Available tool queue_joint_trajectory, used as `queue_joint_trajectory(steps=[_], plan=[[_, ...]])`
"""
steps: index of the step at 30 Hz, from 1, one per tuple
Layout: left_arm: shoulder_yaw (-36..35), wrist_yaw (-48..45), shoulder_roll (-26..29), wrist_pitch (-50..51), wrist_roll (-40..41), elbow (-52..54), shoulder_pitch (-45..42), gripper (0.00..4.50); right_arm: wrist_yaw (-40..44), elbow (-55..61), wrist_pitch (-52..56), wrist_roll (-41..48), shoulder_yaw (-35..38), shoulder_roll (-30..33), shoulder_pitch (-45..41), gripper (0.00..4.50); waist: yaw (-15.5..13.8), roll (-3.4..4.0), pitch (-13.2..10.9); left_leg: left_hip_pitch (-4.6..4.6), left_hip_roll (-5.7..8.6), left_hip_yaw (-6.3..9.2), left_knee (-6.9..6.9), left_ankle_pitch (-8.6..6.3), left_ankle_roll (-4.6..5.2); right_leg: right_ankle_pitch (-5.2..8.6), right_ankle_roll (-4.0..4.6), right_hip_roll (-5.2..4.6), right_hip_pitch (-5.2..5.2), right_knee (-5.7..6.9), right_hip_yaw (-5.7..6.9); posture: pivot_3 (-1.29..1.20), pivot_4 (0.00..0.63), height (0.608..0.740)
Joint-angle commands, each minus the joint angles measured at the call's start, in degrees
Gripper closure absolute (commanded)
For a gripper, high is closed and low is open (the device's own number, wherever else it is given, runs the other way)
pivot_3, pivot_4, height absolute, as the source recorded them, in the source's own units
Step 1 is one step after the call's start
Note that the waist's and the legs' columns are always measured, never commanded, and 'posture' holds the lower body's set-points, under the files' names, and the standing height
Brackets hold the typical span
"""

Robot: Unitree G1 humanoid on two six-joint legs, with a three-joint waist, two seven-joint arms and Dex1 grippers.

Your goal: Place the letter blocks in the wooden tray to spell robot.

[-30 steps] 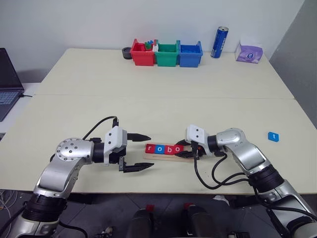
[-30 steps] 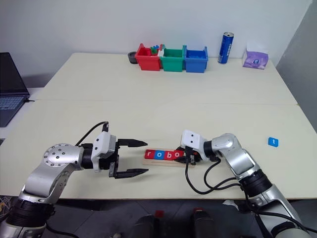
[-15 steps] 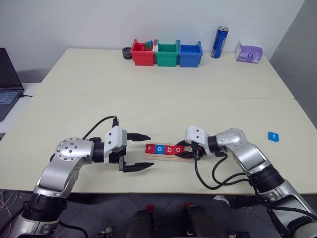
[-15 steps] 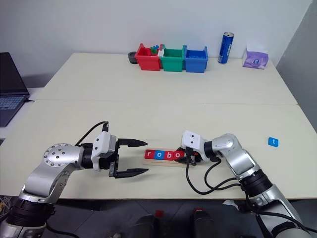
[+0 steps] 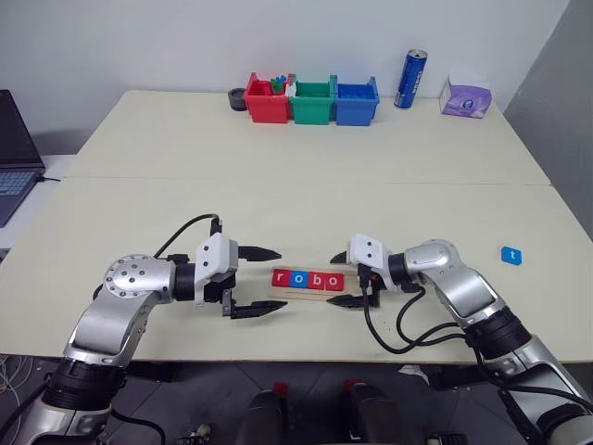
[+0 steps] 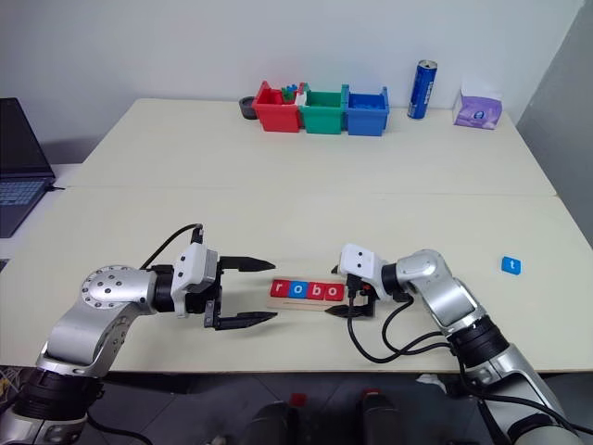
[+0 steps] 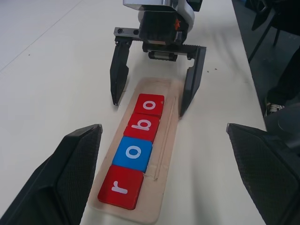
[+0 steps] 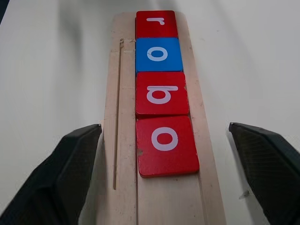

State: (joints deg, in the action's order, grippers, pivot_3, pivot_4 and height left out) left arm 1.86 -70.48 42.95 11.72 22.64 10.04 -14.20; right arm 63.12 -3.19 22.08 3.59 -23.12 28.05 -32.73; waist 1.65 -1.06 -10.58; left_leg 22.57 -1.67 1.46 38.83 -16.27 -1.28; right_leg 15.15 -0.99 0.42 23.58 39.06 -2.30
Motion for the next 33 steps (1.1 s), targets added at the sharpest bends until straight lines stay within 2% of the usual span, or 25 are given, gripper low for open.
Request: queue_joint_trajectory(steps=[1,5,8,10,13,17,20,26,33], plan=[[-0.4,0.3,-0.3,-1.2,0.1,0.5,-0.8,0.00,0.2,2.7,1.6,2.0,3.2,0.8,-1.7,0.04,0.0,0.00,0.0,0.00,0.00,0.00,0.00,0.00,0.00,0.00,0.00,0.00,0.00,0.00,0.00,0.00,0.150,0.740],[0.2,0.8,-1.3,-1.1,0.0,0.8,-1.4,0.00,-1.2,7.0,7.2,4.9,8.6,3.6,-0.7,0.04,-0.1,0.00,0.0,0.01,-0.01,0.01,0.01,0.00,0.00,0.00,0.00,-0.02,0.00,0.00,0.01,0.00,0.150,0.740],[1.5,2.6,-3.7,-0.1,0.1,2.6,-2.8,0.00,-6.5,12.5,15.2,8.9,17.2,4.8,1.9,0.04,-0.5,0.00,0.0,0.05,-0.02,0.04,0.02,0.00,0.00,0.00,0.00,-0.08,-0.01,-0.01,0.02,0.00,0.150,0.740],[3.0,5.0,-6.1,1.1,-0.5,3.7,-4.5,0.00,-13.7,15.7,21.6,10.2,23.3,2.8,2.7,0.04,-0.5,0.00,0.0,0.05,0.00,0.03,0.02,0.00,0.00,0.00,-0.01,-0.12,-0.02,-0.01,0.01,0.00,0.150,0.740],[6.0,9.1,-10.1,2.7,-2.5,4.0,-7.7,0.00,-26.0,18.5,26.4,7.3,29.9,-0.1,4.3,0.04,-0.4,0.00,0.0,0.06,0.04,0.02,0.03,0.00,-0.01,-0.01,-0.01,-0.12,-0.03,0.02,-0.05,0.00,0.150,0.740],[11.9,14.6,-18.1,3.3,-7.0,0.2,-13.7,0.00,-43.1,18.9,26.0,-1.7,36.5,-1.3,11.0,0.04,-1.0,0.00,0.0,0.09,0.12,0.04,0.03,0.01,-0.01,-0.01,-0.02,-0.12,-0.05,-0.01,-0.09,0.00,0.150,0.740],[15.1,17.4,-23.5,3.3,-9.8,-3.3,-17.7,0.00,-51.4,18.1,25.4,-4.9,41.4,-2.5,14.7,0.04,-1.4,0.04,0.1,0.13,0.17,-0.03,0.03,0.01,-0.02,-0.02,-0.04,-0.14,-0.02,-0.01,-0.14,0.00,0.150,0.740],[17.4,18.4,-29.1,2.4,-11.5,-8.4,-22.7,0.00,-59.1,15.9,26.5,-4.6,47.8,-5.2,16.0,0.04,0.0,0.18,0.1,-0.02,0.15,-0.14,-0.01,0.01,-0.02,-0.03,-0.06,-0.02,-0.05,0.04,-0.23,0.00,0.150,0.740],[17.5,16.6,-28.7,1.3,-11.5,-9.3,-22.9,0.00,-62.5,14.5,29.4,-1.8,53.0,-8.1,14.9,0.04,0.2,0.38,0.2,-0.09,0.07,-0.13,-0.05,0.01,-0.01,-0.03,-0.05,0.14,-0.06,0.08,-0.27,0.00,0.150,0.740]])
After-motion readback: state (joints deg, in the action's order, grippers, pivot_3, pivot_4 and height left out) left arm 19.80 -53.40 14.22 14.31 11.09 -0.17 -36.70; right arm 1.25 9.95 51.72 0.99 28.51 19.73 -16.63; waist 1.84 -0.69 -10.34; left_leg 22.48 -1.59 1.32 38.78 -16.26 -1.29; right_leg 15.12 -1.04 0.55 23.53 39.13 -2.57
